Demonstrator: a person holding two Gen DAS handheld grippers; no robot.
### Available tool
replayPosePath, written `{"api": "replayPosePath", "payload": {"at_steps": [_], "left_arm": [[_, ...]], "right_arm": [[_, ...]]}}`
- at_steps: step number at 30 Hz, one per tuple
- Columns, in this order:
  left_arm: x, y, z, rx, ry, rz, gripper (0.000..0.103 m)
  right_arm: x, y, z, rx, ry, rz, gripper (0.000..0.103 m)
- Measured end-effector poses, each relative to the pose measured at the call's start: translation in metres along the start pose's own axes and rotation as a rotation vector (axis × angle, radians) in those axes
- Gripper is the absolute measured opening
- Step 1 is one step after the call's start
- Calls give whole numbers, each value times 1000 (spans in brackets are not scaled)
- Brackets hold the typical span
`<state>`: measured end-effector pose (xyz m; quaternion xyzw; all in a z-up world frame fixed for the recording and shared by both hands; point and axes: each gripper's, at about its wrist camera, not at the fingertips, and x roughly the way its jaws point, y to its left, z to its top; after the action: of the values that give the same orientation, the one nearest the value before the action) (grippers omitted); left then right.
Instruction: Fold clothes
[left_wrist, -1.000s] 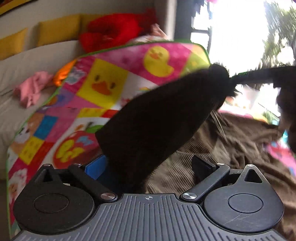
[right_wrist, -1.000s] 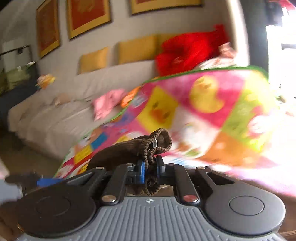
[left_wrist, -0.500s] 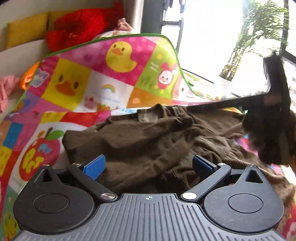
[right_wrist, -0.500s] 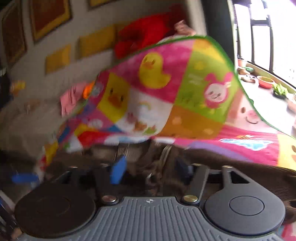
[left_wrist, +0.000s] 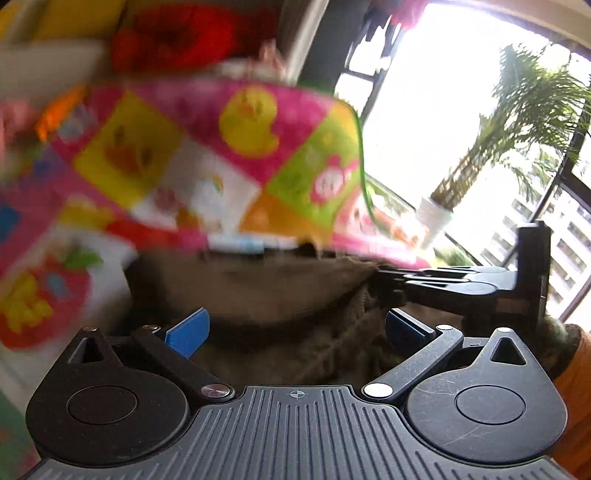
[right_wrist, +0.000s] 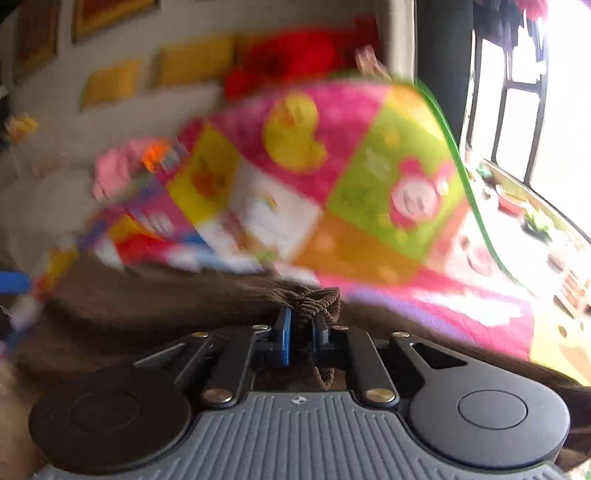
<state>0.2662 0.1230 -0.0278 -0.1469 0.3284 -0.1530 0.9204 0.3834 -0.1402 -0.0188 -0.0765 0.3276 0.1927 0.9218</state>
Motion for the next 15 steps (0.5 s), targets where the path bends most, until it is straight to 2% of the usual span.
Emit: {"api": "replayPosePath", "payload": {"at_steps": [2,3,4,5,6,8,9,11,13,15], "left_arm": [[21,9,-7,-48,77,12,103],[29,13,-10,-67,109,25,103],[29,13,-11,-68,107,28,103],[29,13,-11,-70,105,32,103],[29,13,-11,-71,104,36,103],[29,13,-12,-74,100,43,103],[28,13,-12,-76,99,47,103],[28,12,-13,-79,95,55,103],[28,12,-14,-81,92,62,103],[28,12,-14,-85,88,70,103]], "right_arm": [[10,-10,-9,35,42,-7,36],[6,-12,-11,51,23,-16,42],[1,-15,-12,67,5,-25,54],[-5,-16,-13,79,-20,-28,57],[-15,-15,-11,86,-57,-13,57],[-31,-14,-9,124,-115,93,61],[-35,-14,-9,156,-121,161,61],[-29,-15,-12,242,-78,300,61],[-9,-13,-21,304,-1,323,61],[-2,-17,-29,343,21,312,54]]}}
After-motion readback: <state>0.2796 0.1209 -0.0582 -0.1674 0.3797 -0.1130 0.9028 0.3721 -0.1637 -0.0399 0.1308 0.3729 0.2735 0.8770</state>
